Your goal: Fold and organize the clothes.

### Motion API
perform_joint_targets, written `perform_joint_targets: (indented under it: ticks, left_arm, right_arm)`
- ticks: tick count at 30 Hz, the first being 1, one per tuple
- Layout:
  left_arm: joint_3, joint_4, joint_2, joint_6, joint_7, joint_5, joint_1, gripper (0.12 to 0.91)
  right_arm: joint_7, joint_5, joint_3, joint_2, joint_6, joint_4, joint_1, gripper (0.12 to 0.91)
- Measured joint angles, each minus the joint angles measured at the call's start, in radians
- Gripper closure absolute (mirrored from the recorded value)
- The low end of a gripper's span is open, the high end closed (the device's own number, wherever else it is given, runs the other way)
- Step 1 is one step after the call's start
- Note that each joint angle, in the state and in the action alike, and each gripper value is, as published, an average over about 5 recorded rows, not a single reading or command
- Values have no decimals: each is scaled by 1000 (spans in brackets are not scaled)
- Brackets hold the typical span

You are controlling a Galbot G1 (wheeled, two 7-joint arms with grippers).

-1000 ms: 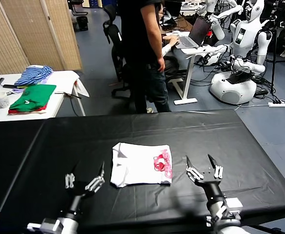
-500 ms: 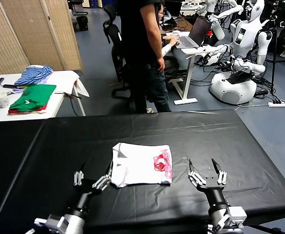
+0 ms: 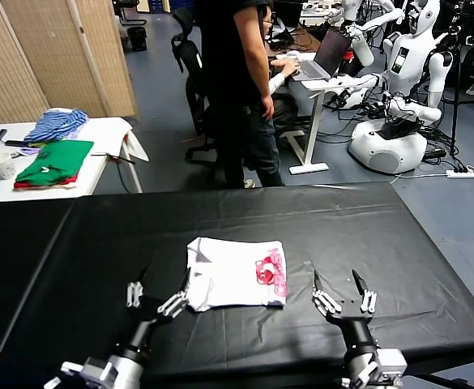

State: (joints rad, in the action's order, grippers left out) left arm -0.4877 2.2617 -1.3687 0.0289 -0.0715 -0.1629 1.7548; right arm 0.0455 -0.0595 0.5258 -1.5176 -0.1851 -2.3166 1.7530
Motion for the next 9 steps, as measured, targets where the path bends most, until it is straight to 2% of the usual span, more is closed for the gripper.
perform_joint_targets:
  ticks: [9]
  left_arm:
    - [-1, -7, -2, -2, 8, 2, 4, 123]
  right_arm:
    - [19, -1, -6, -4, 3, 4, 9, 118]
